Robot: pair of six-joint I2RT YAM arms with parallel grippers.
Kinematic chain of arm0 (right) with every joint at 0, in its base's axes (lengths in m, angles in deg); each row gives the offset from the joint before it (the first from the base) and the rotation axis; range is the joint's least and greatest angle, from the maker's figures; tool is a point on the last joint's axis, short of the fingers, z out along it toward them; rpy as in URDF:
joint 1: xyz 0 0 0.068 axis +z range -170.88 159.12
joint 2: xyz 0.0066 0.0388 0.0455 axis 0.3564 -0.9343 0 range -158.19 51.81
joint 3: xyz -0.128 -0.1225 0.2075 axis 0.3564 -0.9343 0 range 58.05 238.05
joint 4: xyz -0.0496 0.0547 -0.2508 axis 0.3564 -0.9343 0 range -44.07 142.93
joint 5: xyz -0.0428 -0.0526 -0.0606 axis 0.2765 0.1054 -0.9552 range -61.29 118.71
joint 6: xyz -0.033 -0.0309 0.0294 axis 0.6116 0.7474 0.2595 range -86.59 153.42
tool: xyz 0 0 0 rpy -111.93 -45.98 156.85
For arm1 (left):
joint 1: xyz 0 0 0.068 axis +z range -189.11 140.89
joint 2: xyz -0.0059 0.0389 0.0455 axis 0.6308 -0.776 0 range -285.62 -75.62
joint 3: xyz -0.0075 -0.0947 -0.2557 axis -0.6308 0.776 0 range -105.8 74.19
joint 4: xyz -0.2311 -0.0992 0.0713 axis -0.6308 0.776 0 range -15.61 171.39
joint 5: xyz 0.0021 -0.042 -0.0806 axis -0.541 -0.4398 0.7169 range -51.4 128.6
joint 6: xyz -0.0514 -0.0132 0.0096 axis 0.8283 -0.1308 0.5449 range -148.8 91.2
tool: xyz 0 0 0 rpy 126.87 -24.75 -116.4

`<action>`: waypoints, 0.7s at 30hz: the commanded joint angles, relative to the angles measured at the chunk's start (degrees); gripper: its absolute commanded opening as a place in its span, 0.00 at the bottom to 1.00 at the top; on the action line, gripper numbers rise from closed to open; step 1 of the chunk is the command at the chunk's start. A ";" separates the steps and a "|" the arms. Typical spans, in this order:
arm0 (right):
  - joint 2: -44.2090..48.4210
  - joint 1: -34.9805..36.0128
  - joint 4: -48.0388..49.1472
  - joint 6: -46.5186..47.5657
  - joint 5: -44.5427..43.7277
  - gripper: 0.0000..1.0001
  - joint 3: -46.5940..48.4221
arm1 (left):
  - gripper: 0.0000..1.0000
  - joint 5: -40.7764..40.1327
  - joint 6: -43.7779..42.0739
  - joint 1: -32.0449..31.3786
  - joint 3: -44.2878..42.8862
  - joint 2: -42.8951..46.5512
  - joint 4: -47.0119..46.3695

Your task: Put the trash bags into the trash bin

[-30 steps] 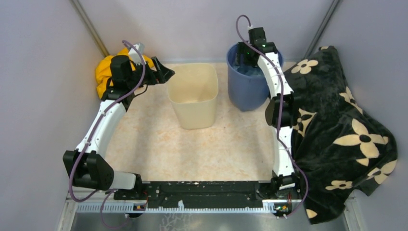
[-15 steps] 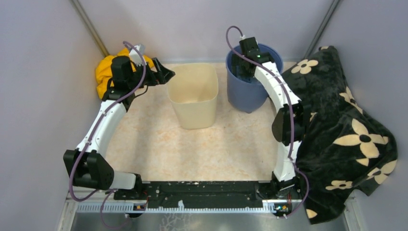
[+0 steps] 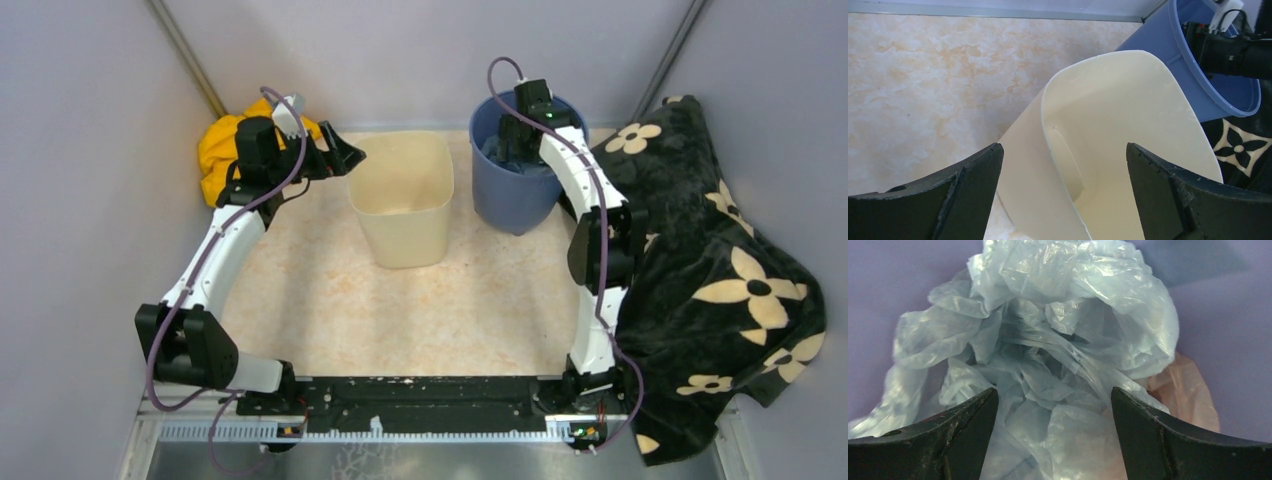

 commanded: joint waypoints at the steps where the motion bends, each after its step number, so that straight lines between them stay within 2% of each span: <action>1: -2.87 -0.79 2.57 -0.61 2.71 0.79 1.15 | 0.99 0.50 0.32 0.33 -0.39 -0.37 -1.26; 5: -3.80 -1.06 3.59 -0.70 4.39 0.68 0.96 | 0.99 0.16 0.32 0.28 -0.74 -0.41 -0.92; 8: -3.29 -1.17 4.10 -0.68 5.34 0.49 0.81 | 0.99 0.11 0.32 0.33 -0.82 -0.27 -0.81; 13: -1.25 -1.21 4.19 -0.59 5.42 0.24 1.45 | 0.99 0.13 0.31 0.29 -0.70 -0.26 -0.61; 21: 6.58 -1.13 5.50 -0.35 4.03 0.18 0.28 | 0.99 -1.45 1.06 0.31 -0.79 0.52 0.58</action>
